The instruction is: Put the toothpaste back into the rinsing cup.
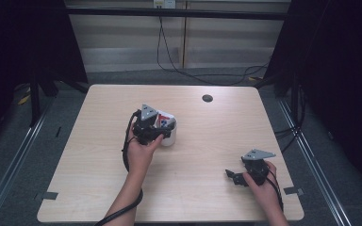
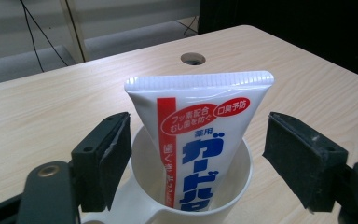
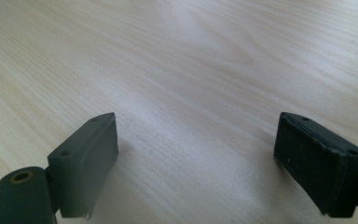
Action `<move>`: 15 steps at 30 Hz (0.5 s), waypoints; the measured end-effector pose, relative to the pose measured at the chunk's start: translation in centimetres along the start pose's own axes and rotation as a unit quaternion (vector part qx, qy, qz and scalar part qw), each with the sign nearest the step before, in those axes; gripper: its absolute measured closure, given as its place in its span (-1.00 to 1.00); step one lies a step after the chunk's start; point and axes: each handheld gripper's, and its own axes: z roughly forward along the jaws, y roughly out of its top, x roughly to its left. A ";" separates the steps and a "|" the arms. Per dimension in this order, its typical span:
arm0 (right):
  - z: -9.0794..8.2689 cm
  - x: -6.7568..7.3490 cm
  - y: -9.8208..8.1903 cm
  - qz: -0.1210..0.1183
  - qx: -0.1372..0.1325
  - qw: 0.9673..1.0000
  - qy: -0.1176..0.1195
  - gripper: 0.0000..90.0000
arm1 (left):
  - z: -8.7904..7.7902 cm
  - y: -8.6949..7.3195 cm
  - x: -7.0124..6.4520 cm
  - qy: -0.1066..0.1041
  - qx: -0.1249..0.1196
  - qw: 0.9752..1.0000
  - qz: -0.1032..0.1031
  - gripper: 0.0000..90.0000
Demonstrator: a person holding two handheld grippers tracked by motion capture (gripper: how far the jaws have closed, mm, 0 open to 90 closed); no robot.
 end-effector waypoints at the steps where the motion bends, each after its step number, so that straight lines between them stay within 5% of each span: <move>1: 0.0 0.0 0.0 0.001 0.000 1.000 0.000 -0.71 | 0.0 0.0 0.1 -0.002 0.001 1.000 -0.001 -0.50; 15: 0.0 0.0 0.0 0.002 0.000 1.000 0.000 -0.71 | -0.6 -0.5 1.0 -0.016 0.007 1.000 -0.014 -0.65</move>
